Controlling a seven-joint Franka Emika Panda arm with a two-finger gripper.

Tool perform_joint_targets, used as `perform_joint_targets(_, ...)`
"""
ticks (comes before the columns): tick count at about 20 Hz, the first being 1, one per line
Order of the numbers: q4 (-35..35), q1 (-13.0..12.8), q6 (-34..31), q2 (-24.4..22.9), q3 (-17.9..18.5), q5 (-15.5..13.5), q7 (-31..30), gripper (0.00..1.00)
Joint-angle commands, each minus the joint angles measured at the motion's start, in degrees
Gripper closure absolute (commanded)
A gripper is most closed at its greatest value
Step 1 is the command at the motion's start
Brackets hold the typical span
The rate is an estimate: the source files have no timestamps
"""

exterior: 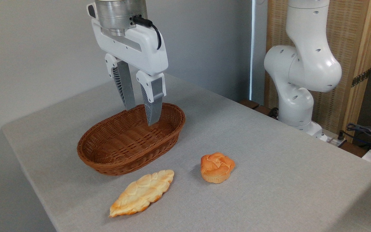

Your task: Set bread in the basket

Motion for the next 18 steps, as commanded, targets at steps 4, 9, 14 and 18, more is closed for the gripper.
perform_joint_targets(4,1.5,-0.3,-1.8,0.4,0.8,-0.3,0.0,0.0)
perform_joint_targets(9,1.5,-0.3,-1.8,0.4,0.8,-0.3,0.0,0.0)
perform_joint_targets(14,1.2,-0.3,-1.8,0.4,0.8,-0.3,-0.2,0.0)
perform_joint_targets(18,0.7,-0.3,-1.8,0.1,0.8,-0.3,-0.1,0.0)
